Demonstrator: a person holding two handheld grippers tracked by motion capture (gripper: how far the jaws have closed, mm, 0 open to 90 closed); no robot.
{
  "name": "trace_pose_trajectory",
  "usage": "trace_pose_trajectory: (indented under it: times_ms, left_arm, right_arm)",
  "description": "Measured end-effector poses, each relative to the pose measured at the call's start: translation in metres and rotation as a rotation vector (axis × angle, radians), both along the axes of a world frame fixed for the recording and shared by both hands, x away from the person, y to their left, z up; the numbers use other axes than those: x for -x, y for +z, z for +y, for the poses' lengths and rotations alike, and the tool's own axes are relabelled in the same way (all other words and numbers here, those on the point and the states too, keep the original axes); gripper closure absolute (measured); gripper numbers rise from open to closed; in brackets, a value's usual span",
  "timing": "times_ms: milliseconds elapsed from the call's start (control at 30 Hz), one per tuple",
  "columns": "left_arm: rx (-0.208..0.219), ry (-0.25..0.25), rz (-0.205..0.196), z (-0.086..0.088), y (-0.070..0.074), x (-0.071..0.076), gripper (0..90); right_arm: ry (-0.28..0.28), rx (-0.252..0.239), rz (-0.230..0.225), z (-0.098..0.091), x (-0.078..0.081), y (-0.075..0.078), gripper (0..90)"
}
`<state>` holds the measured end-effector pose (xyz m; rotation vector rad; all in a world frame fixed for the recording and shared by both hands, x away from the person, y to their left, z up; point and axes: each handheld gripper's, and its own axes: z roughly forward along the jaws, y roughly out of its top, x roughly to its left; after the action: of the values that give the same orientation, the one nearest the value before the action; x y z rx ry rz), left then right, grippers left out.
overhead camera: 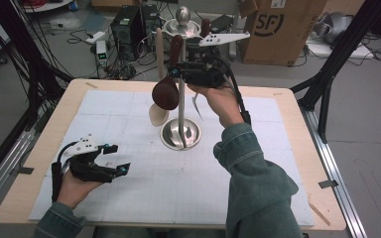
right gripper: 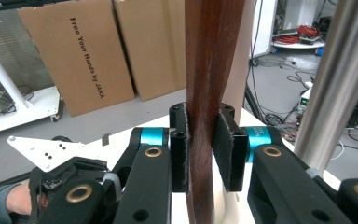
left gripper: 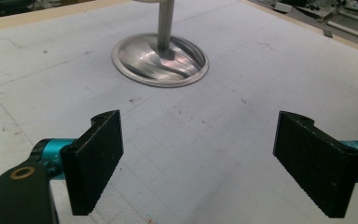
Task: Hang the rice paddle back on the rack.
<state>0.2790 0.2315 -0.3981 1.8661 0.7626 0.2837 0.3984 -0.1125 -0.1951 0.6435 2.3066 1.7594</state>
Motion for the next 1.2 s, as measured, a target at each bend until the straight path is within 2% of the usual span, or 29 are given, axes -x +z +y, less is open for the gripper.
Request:
trace_pose_trajectory:
  times_ms: [400,600,967,1200]
  left_arm:
    - [0.004,-0.001,0.003,0.001,0.000,0.001,16.6]
    - [0.002,0.000,0.004,0.000,0.000,0.002,16.6]
    - [0.000,0.008,0.002,0.004,0.000,0.004,16.5]
    - [-0.006,0.006,0.007,0.003,-0.001,0.003,16.4]
  right_arm:
    - [-0.021,-0.002,0.001,-0.002,0.000,-0.002,74.4]
    - [-0.036,0.006,-0.021,-0.007,0.004,0.000,68.3]
    - [-0.032,-0.023,-0.040,-0.016,0.013,-0.001,56.2]
    - [-0.036,-0.048,-0.049,-0.026,0.019,-0.007,50.3]
